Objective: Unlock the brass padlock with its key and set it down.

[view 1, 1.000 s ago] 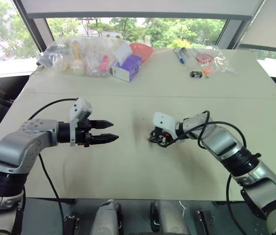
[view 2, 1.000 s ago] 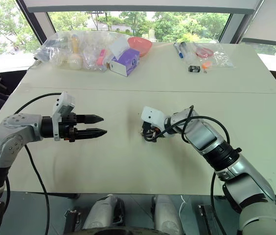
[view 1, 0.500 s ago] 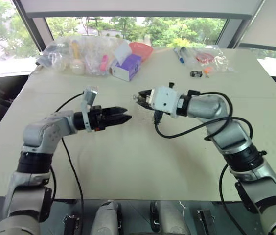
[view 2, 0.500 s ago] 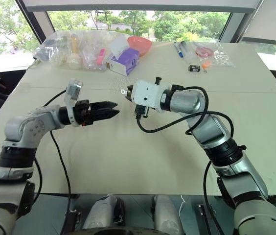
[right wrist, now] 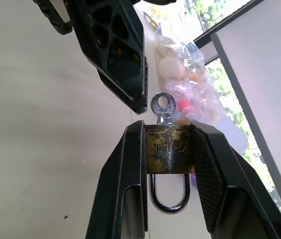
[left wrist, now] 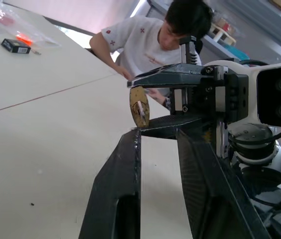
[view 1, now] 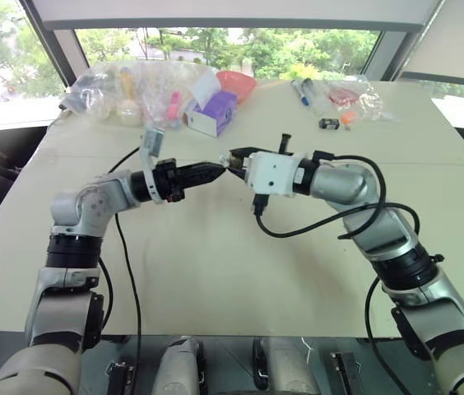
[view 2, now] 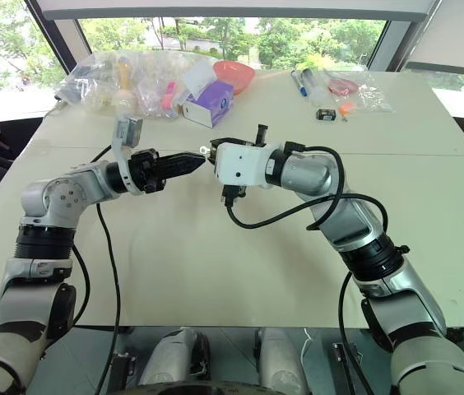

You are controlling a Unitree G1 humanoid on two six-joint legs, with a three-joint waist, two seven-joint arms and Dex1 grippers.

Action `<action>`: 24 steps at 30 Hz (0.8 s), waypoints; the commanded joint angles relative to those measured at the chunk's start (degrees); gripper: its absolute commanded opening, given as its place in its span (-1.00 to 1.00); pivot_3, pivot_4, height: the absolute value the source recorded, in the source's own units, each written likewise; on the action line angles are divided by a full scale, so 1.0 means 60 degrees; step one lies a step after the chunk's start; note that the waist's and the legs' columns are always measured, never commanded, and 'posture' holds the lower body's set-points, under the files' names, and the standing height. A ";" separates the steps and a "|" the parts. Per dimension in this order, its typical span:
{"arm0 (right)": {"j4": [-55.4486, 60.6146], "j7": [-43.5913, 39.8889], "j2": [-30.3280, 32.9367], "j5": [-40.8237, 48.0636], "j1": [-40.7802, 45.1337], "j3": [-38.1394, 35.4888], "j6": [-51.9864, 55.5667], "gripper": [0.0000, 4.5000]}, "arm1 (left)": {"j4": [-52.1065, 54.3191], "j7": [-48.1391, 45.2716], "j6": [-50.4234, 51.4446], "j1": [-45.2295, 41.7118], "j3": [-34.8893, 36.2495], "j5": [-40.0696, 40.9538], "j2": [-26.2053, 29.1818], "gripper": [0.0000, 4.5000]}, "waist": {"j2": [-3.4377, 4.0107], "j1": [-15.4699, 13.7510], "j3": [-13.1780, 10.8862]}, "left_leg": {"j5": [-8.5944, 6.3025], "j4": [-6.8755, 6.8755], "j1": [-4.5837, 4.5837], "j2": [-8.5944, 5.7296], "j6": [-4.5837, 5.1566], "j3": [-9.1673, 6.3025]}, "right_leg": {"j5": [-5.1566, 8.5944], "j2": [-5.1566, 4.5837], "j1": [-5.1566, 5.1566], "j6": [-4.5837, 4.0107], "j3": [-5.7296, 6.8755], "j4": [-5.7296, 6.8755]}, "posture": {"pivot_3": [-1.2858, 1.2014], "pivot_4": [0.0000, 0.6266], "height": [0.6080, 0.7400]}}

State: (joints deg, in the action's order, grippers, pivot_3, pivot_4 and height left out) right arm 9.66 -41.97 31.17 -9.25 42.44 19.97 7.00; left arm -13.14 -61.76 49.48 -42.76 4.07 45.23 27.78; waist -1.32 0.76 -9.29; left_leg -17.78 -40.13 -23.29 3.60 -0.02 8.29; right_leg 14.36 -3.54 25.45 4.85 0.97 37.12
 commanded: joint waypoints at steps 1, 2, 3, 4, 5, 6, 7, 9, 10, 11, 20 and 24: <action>0.0136 0.0047 -0.0090 -0.0107 0.0069 -0.0211 -0.0260 -0.69 | -0.0062 0.0064 -0.0206 -0.0397 0.0228 -0.0063 -0.0117 -0.37 | 0.0000 -0.0005 0.0000 | 0.0000 -0.0001 0.0000 -0.0001 0.0000 0.0001 | 0.0000 0.0000 -0.0001 0.0000 0.0000 0.0000 | 0.03 -0.52 0.92; 0.0147 0.0009 -0.0100 -0.0120 0.0044 -0.0204 -0.0292 -0.69 | -0.0138 0.0105 -0.0259 -0.0431 0.0227 -0.0112 -0.0163 -0.37 | 0.0000 -0.0014 0.0000 | 0.0000 -0.0001 0.0000 -0.0001 0.0000 0.0002 | 0.0000 -0.0002 -0.0001 0.0000 0.0000 0.0000 | 0.03 -0.52 0.92; 0.0153 -0.0027 -0.0105 -0.0134 0.0015 -0.0193 -0.0321 -0.69 | -0.0215 0.0124 -0.0297 -0.0468 0.0238 -0.0137 -0.0215 -0.37 | 0.0000 -0.0011 0.0000 | 0.0000 -0.0001 0.0000 -0.0002 0.0000 0.0002 | 0.0000 -0.0002 -0.0002 0.0000 0.0000 0.0000 | 0.03 -0.52 0.92; 0.0155 -0.0049 -0.0109 -0.0144 -0.0005 -0.0191 -0.0339 -0.69 | -0.0261 0.0128 -0.0316 -0.0492 0.0250 -0.0152 -0.0249 -0.37 | 0.0000 -0.0003 0.0000 | 0.0000 -0.0001 0.0000 -0.0002 0.0000 0.0003 | 0.0000 -0.0002 -0.0003 0.0000 0.0000 -0.0001 | 0.03 -0.52 0.92; 0.0155 -0.0064 -0.0113 -0.0154 -0.0021 -0.0189 -0.0352 -0.69 | -0.0310 0.0130 -0.0359 -0.0516 0.0242 -0.0191 -0.0282 -0.37 | 0.0000 0.0003 0.0000 | 0.0000 -0.0001 0.0000 -0.0002 0.0000 0.0003 | 0.0000 -0.0001 -0.0002 0.0000 0.0000 -0.0001 | 0.03 -0.52 0.92; 0.0154 -0.0076 -0.0121 -0.0164 -0.0043 -0.0184 -0.0362 -0.69 | -0.0365 0.0147 -0.0409 -0.0560 0.0261 -0.0198 -0.0345 -0.37 | 0.0000 0.0006 0.0000 | 0.0000 -0.0001 0.0001 -0.0002 0.0000 0.0003 | 0.0000 0.0000 -0.0002 0.0000 0.0000 -0.0001 | 0.03 -0.52 0.92; 0.0154 -0.0085 -0.0130 -0.0174 -0.0057 -0.0184 -0.0369 -0.69 | -0.0401 0.0159 -0.0445 -0.0590 0.0274 -0.0205 -0.0388 -0.37 | 0.0000 0.0007 0.0000 | 0.0000 -0.0001 0.0000 -0.0002 0.0000 0.0003 | 0.0000 0.0000 -0.0002 0.0000 0.0000 0.0000 | 0.03 -0.52 0.92; 0.0138 -0.0095 -0.0139 -0.0202 -0.0101 -0.0196 -0.0374 -0.69 | -0.0455 0.0192 -0.0447 -0.0648 0.0304 -0.0195 -0.0435 -0.37 | 0.0000 0.0007 0.0000 | 0.0000 -0.0001 0.0000 -0.0002 0.0000 0.0003 | 0.0000 0.0000 -0.0001 0.0000 0.0001 0.0000 | 0.03 -0.52 0.92; 0.0122 -0.0097 -0.0136 -0.0230 -0.0120 -0.0199 -0.0386 -0.69 | -0.0466 0.0182 -0.0438 -0.0657 0.0301 -0.0201 -0.0432 -0.37 | 0.0000 0.0008 0.0000 | 0.0001 -0.0001 0.0000 -0.0001 -0.0001 0.0004 | 0.0000 0.0000 -0.0001 0.0000 0.0000 0.0000 | 0.03 -0.52 0.92; 0.0111 -0.0100 -0.0135 -0.0253 -0.0132 -0.0202 -0.0395 -0.69 | -0.0475 0.0171 -0.0434 -0.0663 0.0297 -0.0207 -0.0429 -0.37 | 0.0000 0.0008 0.0000 | 0.0001 -0.0001 0.0001 -0.0001 -0.0001 0.0003 | 0.0000 0.0000 -0.0001 0.0000 0.0000 0.0000 | 0.03 -0.52 0.92; 0.0049 -0.0076 -0.0214 -0.0359 -0.0138 -0.0291 -0.0370 -0.69 | -0.0112 -0.0362 -0.0568 -0.0274 -0.0318 -0.0796 -0.0047 -0.98 | 0.0000 0.0012 0.0000 | 0.0001 -0.0001 0.0001 -0.0001 -0.0001 0.0004 | 0.0000 0.0000 -0.0001 0.0000 0.0001 0.0000 | 0.03 -0.52 0.92; 0.0024 -0.0064 -0.0231 -0.0380 -0.0127 -0.0298 -0.0351 -0.69 | -0.0018 -0.0535 -0.0698 -0.0168 -0.0433 -0.1002 0.0125 -0.98 | 0.0000 0.0003 0.0000 | 0.0001 -0.0001 0.0001 -0.0001 -0.0001 0.0006 | 0.0000 0.0000 -0.0001 0.0000 0.0001 0.0000 | 0.03 -0.52 0.92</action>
State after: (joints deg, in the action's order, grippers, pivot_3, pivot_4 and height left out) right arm 9.47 -43.34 29.92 -11.24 40.81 20.83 4.76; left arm -15.27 -63.28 45.61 -44.53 2.74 40.19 27.30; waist -1.32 0.78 -9.29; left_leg -17.77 -40.14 -23.28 3.59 -0.02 8.33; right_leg 14.36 -3.54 25.45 4.86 0.98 37.12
